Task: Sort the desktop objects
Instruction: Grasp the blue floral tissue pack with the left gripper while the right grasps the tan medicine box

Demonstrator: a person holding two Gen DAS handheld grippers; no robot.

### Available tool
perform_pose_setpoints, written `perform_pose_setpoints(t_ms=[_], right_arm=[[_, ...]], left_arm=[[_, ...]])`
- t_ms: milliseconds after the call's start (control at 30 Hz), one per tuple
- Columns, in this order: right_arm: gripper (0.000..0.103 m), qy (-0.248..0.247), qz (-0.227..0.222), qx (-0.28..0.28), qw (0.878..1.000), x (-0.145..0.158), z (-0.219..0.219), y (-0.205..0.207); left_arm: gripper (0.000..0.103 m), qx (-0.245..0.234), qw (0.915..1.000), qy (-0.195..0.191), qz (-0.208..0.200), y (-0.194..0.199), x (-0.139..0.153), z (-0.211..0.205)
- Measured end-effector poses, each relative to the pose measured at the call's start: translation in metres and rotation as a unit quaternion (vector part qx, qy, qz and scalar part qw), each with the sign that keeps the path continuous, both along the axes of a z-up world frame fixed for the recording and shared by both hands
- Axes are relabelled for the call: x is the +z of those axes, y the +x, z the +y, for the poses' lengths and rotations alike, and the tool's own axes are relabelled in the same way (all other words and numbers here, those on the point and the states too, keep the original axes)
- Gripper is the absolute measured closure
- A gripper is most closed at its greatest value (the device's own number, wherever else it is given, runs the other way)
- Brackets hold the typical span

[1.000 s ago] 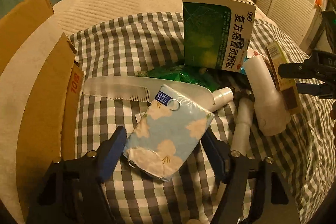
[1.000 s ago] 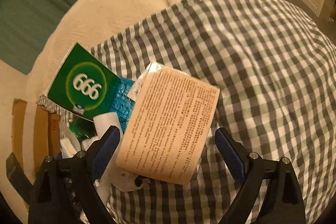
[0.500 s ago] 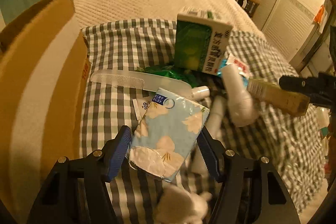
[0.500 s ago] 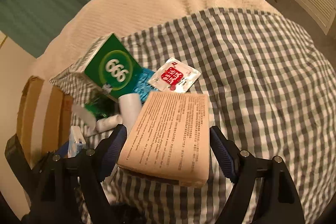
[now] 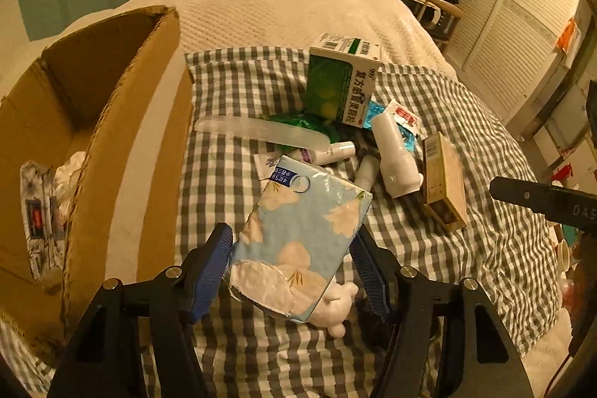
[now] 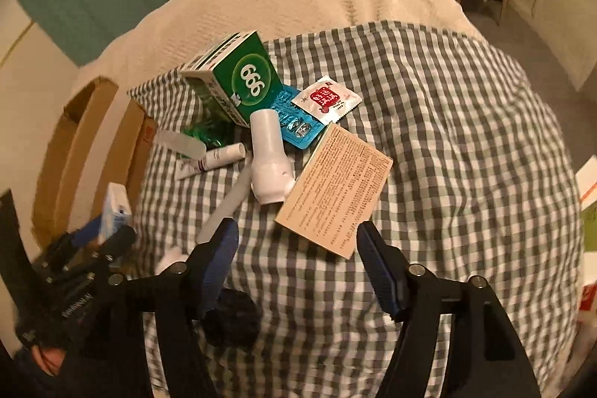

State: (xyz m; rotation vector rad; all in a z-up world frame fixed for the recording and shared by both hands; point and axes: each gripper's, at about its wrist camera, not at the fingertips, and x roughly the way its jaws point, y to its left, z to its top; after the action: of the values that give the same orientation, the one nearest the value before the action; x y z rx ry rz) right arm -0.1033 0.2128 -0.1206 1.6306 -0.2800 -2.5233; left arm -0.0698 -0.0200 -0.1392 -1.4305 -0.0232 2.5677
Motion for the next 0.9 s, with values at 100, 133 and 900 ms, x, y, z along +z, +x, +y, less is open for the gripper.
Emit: perform_pose_setpoints(t_ms=[100, 133, 900], right_arm=[[0.036, 0.004, -0.009, -0.01, 1.0, -0.006, 0.002, -0.003], [0.035, -0.005, -0.017, -0.018, 1.0, -0.01, 0.004, -0.005], [0.016, -0.063, -0.111, -0.107, 0.986, -0.105, 0.024, -0.073]], left_arm=[[0.036, 0.008, 1.0, 0.002, -0.001, -0.005, -0.004, 0.0], [0.036, 0.009, 0.9999, 0.004, -0.002, -0.008, -0.006, 0.001], [0.036, -0.008, 0.9994, 0.019, -0.029, -0.044, -0.055, 0.017]])
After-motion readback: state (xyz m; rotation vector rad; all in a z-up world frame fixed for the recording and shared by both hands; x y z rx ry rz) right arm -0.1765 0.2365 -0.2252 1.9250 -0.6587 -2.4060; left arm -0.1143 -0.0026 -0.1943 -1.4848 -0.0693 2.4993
